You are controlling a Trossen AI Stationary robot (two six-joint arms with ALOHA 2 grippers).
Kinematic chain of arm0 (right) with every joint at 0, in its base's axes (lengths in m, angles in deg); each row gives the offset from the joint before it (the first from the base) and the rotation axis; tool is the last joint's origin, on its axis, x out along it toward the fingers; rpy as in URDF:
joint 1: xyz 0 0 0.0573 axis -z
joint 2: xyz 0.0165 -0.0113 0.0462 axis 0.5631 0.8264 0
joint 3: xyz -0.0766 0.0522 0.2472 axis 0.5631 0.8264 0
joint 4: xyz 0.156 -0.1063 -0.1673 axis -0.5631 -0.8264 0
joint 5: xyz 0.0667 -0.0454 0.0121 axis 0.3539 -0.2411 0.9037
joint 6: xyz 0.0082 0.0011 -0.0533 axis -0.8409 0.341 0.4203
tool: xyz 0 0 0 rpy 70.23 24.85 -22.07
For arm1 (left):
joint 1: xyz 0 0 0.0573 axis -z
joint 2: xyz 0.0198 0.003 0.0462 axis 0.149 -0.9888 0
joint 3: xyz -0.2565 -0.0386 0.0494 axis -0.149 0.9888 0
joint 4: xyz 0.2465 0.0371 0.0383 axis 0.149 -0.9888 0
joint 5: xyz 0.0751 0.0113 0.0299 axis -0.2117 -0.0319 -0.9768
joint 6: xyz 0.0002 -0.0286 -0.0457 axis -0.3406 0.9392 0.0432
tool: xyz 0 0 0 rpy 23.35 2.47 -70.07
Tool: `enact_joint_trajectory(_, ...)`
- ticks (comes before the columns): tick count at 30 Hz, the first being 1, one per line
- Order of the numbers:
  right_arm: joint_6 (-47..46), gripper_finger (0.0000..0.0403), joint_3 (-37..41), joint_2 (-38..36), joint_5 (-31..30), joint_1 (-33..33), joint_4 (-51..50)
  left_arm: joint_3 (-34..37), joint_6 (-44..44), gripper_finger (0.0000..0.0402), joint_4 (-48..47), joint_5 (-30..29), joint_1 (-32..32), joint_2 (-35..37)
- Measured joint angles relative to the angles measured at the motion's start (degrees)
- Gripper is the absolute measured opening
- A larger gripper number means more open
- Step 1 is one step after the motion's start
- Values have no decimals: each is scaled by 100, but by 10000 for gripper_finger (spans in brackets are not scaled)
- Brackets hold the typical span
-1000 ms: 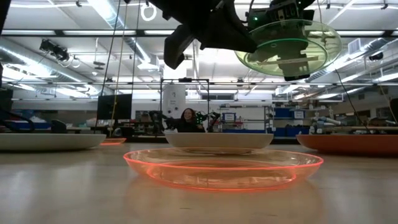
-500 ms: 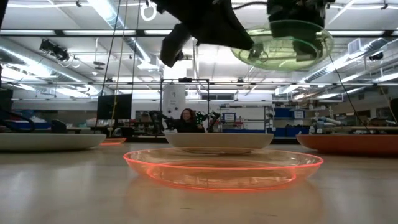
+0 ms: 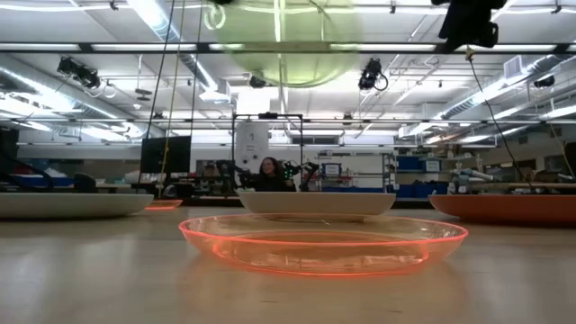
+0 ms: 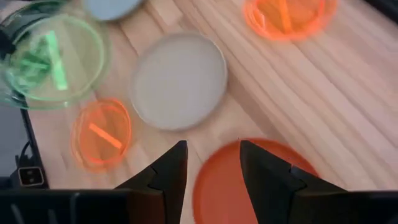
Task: Stack plastic plates
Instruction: Stack the right green plate on top of the left green plate
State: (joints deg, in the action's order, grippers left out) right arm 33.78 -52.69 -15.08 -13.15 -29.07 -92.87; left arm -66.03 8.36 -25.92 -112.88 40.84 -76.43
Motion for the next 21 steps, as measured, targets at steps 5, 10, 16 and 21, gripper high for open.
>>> enact_joint_trajectory(5, -17, 158, 654, -54, -699, -699, 1243, 0, 2171, 6, -862, 31, 1188, 261)
enact_joint_trajectory(10, 22, 158, 1430, 182, -836, -990, 3014, 2, 4157, 6, -1372, 42, 2288, 249)
enact_joint_trajectory(16, 12, 158, 2068, 676, -836, -1042, 4422, 2, 5941, 6, -1445, 401, 3284, 205)
enact_joint_trajectory(21, -291, 158, 2146, 1083, -877, -999, 4855, 2, 6572, 6, -1759, 823, 3743, 112)
